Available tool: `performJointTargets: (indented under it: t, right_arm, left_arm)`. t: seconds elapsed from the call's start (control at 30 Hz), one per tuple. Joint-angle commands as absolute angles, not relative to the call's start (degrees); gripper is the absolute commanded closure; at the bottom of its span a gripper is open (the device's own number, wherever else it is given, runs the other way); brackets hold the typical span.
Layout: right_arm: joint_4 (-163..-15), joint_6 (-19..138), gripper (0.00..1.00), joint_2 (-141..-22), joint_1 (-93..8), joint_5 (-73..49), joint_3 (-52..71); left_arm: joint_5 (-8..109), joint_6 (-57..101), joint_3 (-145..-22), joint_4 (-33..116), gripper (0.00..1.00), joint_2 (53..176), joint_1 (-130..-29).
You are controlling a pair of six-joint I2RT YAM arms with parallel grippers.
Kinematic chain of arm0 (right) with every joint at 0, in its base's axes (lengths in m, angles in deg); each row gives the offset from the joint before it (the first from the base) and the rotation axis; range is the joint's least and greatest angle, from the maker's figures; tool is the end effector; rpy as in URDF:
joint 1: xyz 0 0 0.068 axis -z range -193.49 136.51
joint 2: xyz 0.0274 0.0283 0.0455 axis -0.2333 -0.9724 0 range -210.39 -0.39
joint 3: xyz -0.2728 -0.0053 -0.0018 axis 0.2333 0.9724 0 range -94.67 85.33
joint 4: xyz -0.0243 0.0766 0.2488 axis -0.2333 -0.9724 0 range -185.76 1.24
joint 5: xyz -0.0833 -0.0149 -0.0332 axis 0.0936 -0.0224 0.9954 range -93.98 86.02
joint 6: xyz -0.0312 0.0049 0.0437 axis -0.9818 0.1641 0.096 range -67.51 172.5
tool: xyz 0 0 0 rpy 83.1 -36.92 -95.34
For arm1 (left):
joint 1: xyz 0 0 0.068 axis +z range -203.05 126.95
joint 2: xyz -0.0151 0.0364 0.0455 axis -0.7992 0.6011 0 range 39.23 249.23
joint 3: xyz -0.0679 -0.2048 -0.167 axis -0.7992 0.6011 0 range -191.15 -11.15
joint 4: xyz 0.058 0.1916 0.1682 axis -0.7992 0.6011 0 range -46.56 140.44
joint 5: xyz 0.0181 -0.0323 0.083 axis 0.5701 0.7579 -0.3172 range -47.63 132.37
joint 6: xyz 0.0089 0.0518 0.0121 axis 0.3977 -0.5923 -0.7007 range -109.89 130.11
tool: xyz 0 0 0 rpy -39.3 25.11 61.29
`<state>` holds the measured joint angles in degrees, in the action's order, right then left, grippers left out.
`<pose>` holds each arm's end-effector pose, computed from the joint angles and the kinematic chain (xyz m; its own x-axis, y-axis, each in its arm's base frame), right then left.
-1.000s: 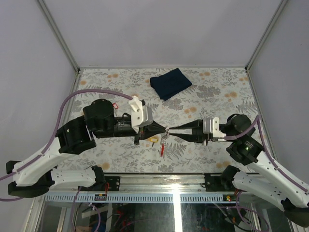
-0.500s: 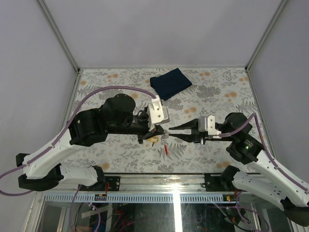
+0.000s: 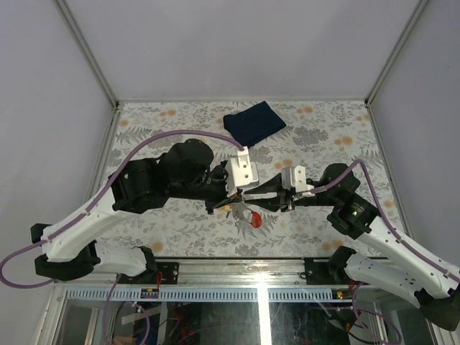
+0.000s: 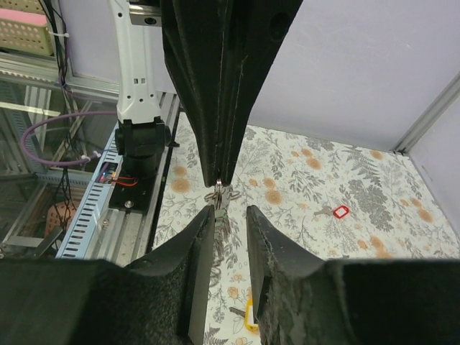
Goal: Put the keys on the keyring
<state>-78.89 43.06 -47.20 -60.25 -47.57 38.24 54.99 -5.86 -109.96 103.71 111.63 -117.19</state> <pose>0.1070 0.1496 0.3848 0.2818 0.1264 -0.9511 -0.9594 0.0227 -0.2812 0.0904 -0.2043 0.4672 0.0296 0.5542 -0.8318 0.9872 0.1144 0.1113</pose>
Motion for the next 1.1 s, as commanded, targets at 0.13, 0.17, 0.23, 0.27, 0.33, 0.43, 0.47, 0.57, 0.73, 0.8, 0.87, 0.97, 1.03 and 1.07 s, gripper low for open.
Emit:
performJointTargets:
  t: [0.13, 0.17, 0.23, 0.27, 0.33, 0.43, 0.47, 0.57, 0.73, 0.8, 0.87, 0.97, 1.03, 1.07]
  right_arm:
    - [-74.17, 45.27, 0.71, -48.09, -60.60, -51.84, 37.86]
    - [-74.12, 45.29, 0.71, -48.16, -60.58, -52.28, 37.88]
    - [-74.17, 45.41, 0.71, -48.20, -60.59, -52.64, 37.87]
    - [-74.17, 45.38, 0.72, -48.20, -60.56, -52.67, 37.86]
    - [-74.10, 45.29, 0.73, -48.25, -60.58, -52.75, 37.86]
    - [-73.90, 45.36, 0.76, -48.61, -60.59, -52.93, 37.73]
    - [-73.91, 45.43, 0.77, -48.71, -60.60, -53.05, 37.69]
    - [-74.11, 45.51, 0.83, -49.07, -60.57, -53.51, 37.65]
    - [-74.48, 45.25, 0.96, -49.13, -60.59, -53.47, 37.69]
    - [-74.36, 45.28, 1.00, -48.96, -60.60, -53.31, 37.60]
    - [-74.14, 45.48, 1.00, -48.71, -60.54, -53.18, 37.52]
    - [-72.75, 46.83, 1.00, -48.27, -60.55, -51.78, 38.05]
    - [-70.14, 49.28, 1.00, -47.90, -60.57, -50.68, 38.80]
    - [-68.35, 51.03, 1.00, -47.76, -60.57, -50.26, 39.36]
  left_arm:
    - [54.29, -7.60, -112.68, 104.77, 1.00, 112.12, -117.75]
    - [54.30, -7.63, -112.75, 104.78, 1.00, 112.20, -117.76]
    - [54.36, -7.66, -112.85, 104.87, 1.00, 112.39, -117.88]
    - [54.44, -7.65, -112.95, 104.87, 1.00, 112.44, -117.87]
    - [54.61, -7.70, -113.23, 105.14, 1.00, 112.65, -117.93]
    - [54.93, -7.73, -113.75, 105.60, 1.00, 113.23, -118.00]
    - [55.01, -7.89, -113.88, 105.83, 1.00, 113.37, -118.05]
    - [55.16, -7.85, -114.51, 106.18, 1.00, 113.65, -118.18]
    - [55.30, -7.91, -114.90, 106.28, 1.00, 113.60, -118.48]
    - [55.54, -7.98, -114.98, 106.20, 1.00, 113.60, -118.46]
    - [56.00, -8.07, -115.10, 106.12, 1.00, 113.53, -118.55]
    - [56.64, -7.51, -114.26, 103.65, 0.88, 111.55, -118.56]
    - [56.47, -6.47, -112.49, 100.44, 0.81, 109.01, -118.58]
    - [56.25, -5.81, -111.16, 98.42, 0.78, 107.31, -118.55]
